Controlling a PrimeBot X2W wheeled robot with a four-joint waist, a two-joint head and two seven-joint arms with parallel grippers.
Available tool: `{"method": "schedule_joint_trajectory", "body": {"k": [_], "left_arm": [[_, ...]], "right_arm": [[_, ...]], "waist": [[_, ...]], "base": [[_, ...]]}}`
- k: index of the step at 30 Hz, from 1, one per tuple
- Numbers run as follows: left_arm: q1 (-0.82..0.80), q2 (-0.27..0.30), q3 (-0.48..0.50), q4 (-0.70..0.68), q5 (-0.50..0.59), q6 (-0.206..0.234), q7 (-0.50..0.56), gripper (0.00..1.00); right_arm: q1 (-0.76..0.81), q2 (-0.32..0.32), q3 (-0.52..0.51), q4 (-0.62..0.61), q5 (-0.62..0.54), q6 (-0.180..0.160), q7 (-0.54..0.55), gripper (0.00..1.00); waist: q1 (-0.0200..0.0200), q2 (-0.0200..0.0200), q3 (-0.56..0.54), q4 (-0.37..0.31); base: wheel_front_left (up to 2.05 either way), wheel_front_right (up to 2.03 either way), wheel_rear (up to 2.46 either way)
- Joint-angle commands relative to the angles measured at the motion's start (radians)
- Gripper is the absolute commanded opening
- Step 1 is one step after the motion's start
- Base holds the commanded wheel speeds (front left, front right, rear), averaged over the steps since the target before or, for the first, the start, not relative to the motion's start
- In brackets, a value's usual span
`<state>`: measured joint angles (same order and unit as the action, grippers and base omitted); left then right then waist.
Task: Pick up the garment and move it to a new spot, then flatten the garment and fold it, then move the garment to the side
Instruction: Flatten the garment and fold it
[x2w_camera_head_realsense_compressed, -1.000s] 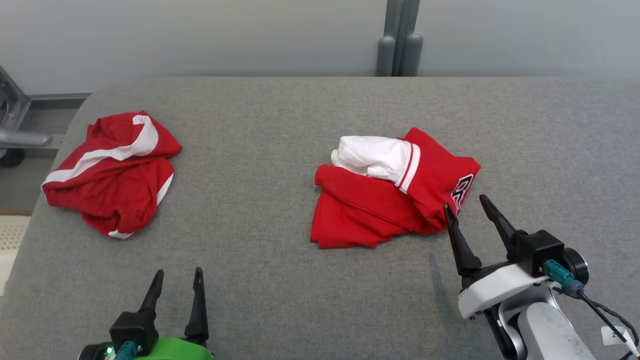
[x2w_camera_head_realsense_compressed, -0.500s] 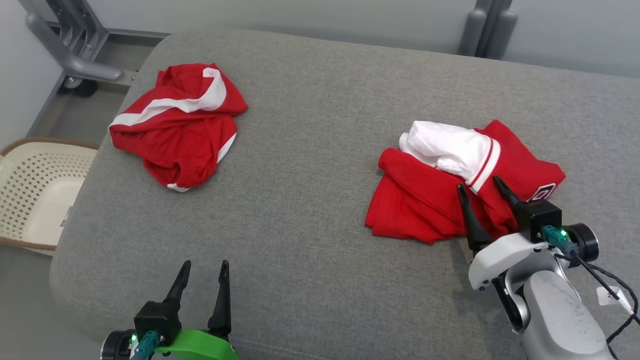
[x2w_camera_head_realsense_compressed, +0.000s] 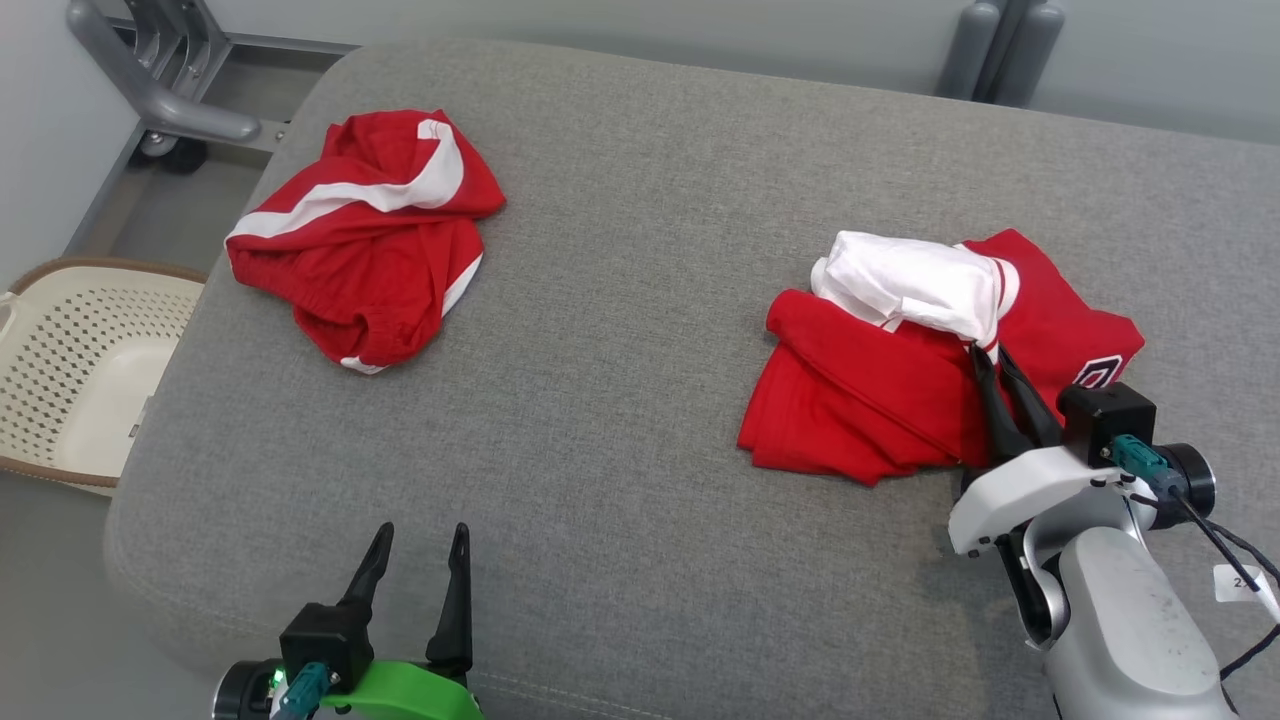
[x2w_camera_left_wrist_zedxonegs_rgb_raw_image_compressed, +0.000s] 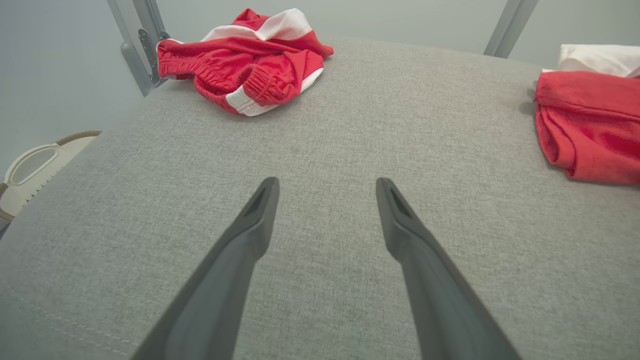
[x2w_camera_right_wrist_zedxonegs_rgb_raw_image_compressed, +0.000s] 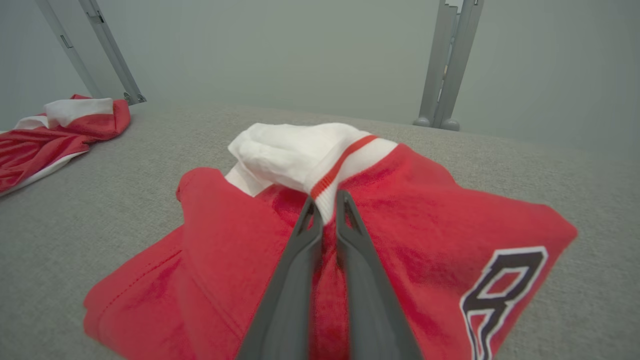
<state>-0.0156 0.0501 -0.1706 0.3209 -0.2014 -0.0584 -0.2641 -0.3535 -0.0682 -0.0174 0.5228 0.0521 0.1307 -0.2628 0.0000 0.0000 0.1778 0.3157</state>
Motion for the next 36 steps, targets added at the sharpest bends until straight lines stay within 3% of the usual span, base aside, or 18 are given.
{"method": "schedule_joint_trajectory", "body": {"k": [1, 5, 9, 14, 15, 16, 17, 18, 19, 26, 31, 36], "left_arm": [[-0.010, 0.001, -0.005, 0.004, 0.000, -0.007, 0.000, 1.00], [-0.016, 0.001, -0.009, 0.011, -0.007, -0.010, 0.000, 1.00], [-0.009, 0.001, -0.006, 0.018, -0.009, -0.011, 0.000, 1.00], [0.003, 0.001, -0.002, 0.029, -0.006, -0.018, 0.000, 1.00], [0.004, 0.001, -0.002, 0.032, -0.004, -0.020, 0.000, 1.00], [0.004, 0.001, -0.002, 0.033, -0.003, -0.022, 0.000, 1.00], [0.004, 0.001, -0.002, 0.035, -0.002, -0.023, 0.000, 1.00], [0.004, 0.001, -0.002, 0.038, -0.003, -0.025, 0.000, 1.00], [0.004, 0.001, -0.002, 0.040, -0.003, -0.026, 0.000, 1.00], [0.018, 0.001, 0.010, 0.053, -0.002, -0.030, 0.000, 1.00], [0.015, 0.001, 0.003, 0.056, -0.011, -0.032, 0.000, 1.00], [0.013, 0.001, -0.012, 0.057, -0.022, -0.032, 0.000, 1.00]], "right_arm": [[0.012, 0.003, -0.005, -0.004, 0.009, 0.000, -0.003, 0.00], [0.009, 0.006, -0.058, -0.064, 0.048, 0.000, -0.003, 0.00], [0.048, 0.013, -0.192, -0.148, 0.111, 0.000, -0.003, 0.00], [0.090, 0.017, -0.325, -0.129, 0.196, 0.000, -0.003, 0.00], [0.103, 0.016, -0.346, -0.117, 0.208, 0.000, -0.003, 0.07], [0.113, 0.015, -0.370, -0.105, 0.224, 0.000, -0.003, 0.26], [0.126, 0.014, -0.395, -0.089, 0.237, 0.000, -0.003, 0.47], [0.140, 0.014, -0.419, -0.075, 0.237, 0.000, -0.003, 0.84], [0.150, 0.015, -0.441, -0.060, 0.242, 0.000, -0.003, 1.00], [0.199, 0.015, -0.530, -0.023, 0.235, 0.000, -0.003, 1.00], [0.202, 0.016, -0.469, -0.088, 0.198, 0.000, -0.003, 1.00], [0.193, 0.016, -0.344, -0.150, 0.154, 0.000, -0.003, 1.00]], "waist": [[0.0000, 0.0000, -0.006, -0.015], [0.0000, 0.0000, -0.011, -0.037], [0.0000, 0.0000, -0.027, -0.066], [0.0000, 0.0000, -0.046, -0.105], [0.0000, 0.0000, -0.051, -0.115], [0.0000, 0.0000, -0.056, -0.125], [0.0000, 0.0000, -0.062, -0.136], [0.0000, 0.0000, -0.067, -0.145], [0.0000, 0.0000, -0.072, -0.155], [0.0000, 0.0000, -0.099, -0.218], [0.0000, 0.0000, -0.105, -0.228], [0.0000, 0.0000, -0.105, -0.203]], "base": [[0.00, 0.00, 0.00], [0.00, 0.00, 0.00], [0.00, 0.00, 0.00], [0.00, 0.00, 0.00], [0.00, 0.00, 0.00], [0.00, 0.00, 0.00], [0.00, 0.00, 0.00], [0.00, 0.00, 0.00], [0.00, 0.00, 0.00], [0.00, 0.00, 0.00], [0.00, 0.00, 0.00], [0.00, 0.00, 0.00]]}}
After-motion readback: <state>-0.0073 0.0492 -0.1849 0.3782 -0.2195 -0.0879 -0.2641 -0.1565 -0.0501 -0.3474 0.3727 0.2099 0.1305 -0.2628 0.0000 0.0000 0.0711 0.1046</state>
